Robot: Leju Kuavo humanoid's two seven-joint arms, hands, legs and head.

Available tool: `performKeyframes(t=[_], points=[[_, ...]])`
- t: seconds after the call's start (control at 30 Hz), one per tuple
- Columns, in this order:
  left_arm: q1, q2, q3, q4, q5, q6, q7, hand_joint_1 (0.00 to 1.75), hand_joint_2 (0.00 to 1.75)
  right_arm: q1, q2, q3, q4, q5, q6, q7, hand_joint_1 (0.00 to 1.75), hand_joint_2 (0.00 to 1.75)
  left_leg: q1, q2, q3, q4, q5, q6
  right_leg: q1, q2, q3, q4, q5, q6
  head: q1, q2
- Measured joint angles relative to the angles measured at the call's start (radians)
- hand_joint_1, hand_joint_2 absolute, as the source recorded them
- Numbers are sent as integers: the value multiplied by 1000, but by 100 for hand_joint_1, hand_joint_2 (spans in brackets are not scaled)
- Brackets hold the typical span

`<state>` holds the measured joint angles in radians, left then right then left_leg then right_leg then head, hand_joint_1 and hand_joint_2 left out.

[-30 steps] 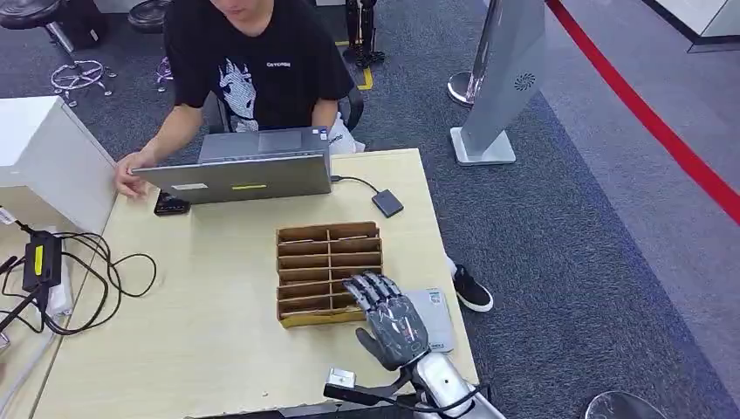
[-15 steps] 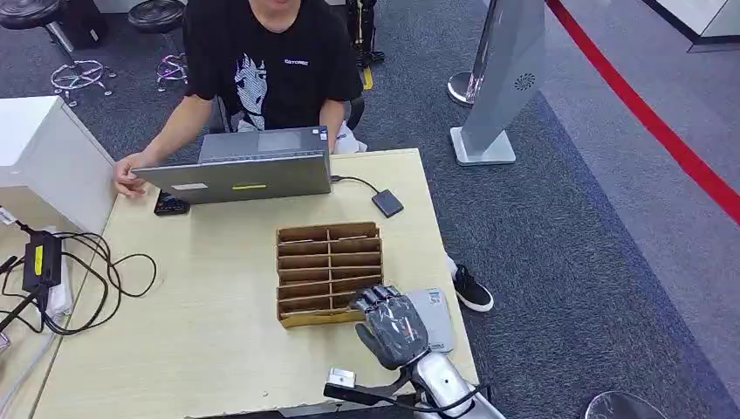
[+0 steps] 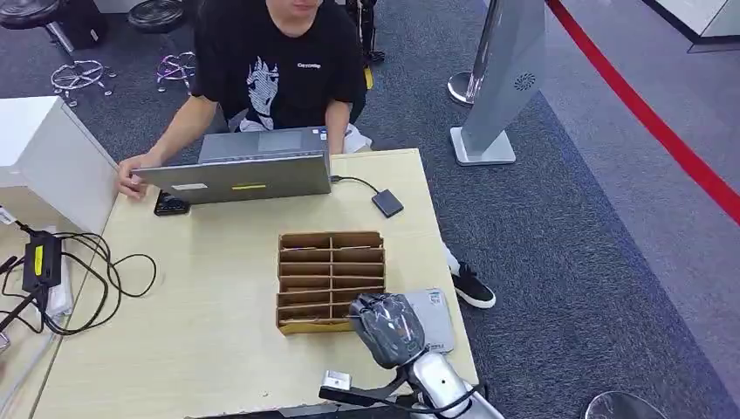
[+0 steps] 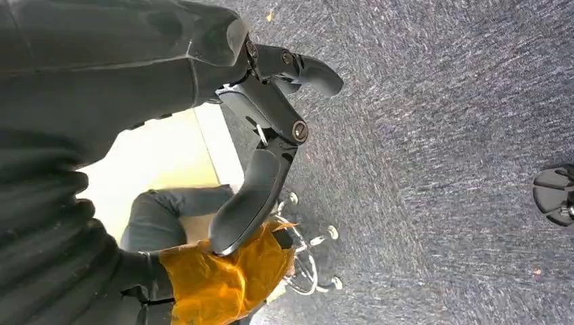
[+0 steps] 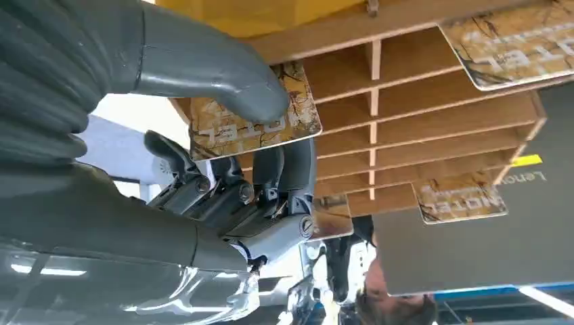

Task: Pass the card to the sensor for recognition and then transmit it.

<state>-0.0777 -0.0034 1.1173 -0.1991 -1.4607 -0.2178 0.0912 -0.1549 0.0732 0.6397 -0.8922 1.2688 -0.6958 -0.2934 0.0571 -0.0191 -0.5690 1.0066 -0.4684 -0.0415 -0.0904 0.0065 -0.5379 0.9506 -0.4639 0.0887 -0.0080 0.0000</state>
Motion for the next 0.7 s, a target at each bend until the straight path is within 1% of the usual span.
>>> performKeyframes(t=[0.2,0.37,0.5,0.6,0.63,0.7], points=[[0,0,0,0,-2,1,0,0,175,2,0,0,-32,-2,0,-12,175,175,0,0,0,0,0,0,0,0,0,0,0,0,0,0],[0,0,0,0,-4,0,0,0,175,9,0,-6,-89,34,0,-35,175,175,0,0,0,0,0,0,0,0,0,0,0,0,0,0],[0,0,0,0,-6,-1,0,0,175,4,0,-31,-198,39,0,-61,175,175,0,0,0,0,0,0,0,0,0,0,0,0,0,0],[0,1,0,0,-8,-1,0,0,175,-15,0,-54,-300,9,0,-74,175,175,0,0,0,0,0,0,0,0,0,0,0,0,0,0],[0,1,0,0,-11,-2,0,0,175,-28,0,-60,-335,-11,0,-73,175,175,0,0,0,0,1,0,0,0,0,0,0,0,0,0],[-1,1,-3,0,-22,-4,0,0,175,-76,-5,-61,-396,-69,0,-34,175,175,0,1,0,0,1,0,0,2,0,0,1,0,0,0]])
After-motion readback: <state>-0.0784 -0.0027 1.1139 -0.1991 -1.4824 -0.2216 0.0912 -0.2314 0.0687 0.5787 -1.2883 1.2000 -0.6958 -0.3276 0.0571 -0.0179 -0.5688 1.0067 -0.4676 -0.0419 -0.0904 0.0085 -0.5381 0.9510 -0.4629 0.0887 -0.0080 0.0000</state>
